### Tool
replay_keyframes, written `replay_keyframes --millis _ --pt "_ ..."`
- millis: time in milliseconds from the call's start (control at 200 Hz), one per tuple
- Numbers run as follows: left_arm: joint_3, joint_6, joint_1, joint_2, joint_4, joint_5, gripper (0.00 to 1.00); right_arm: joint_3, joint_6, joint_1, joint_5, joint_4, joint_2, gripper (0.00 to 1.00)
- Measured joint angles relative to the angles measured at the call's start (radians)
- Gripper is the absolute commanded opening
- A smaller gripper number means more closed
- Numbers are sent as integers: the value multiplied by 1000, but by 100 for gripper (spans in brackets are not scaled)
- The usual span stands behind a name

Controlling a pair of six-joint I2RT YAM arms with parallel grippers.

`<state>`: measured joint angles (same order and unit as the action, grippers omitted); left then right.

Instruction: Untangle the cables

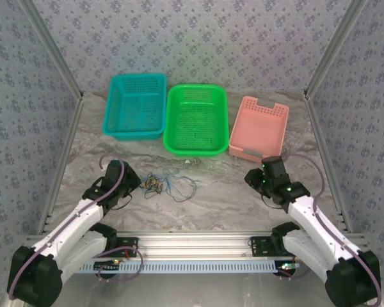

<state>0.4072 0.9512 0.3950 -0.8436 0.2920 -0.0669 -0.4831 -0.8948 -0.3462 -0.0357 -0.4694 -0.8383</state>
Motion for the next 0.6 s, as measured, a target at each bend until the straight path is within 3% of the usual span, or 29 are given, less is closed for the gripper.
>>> replay_keyframes --millis 160,270,400,600 --pt "-3 -46 0 21 -71 76 0 19 16 -139 70 -28 46 32" --pt "-3 -66 1 76 -80 106 0 -22 21 -282 130 -4 40 34" --pt "-2 -80 5 128 -83 132 0 -68 37 -453 170 115 -112 40" --pt "2 -80 5 131 -79 152 0 -180 65 -616 181 268 -445 44"
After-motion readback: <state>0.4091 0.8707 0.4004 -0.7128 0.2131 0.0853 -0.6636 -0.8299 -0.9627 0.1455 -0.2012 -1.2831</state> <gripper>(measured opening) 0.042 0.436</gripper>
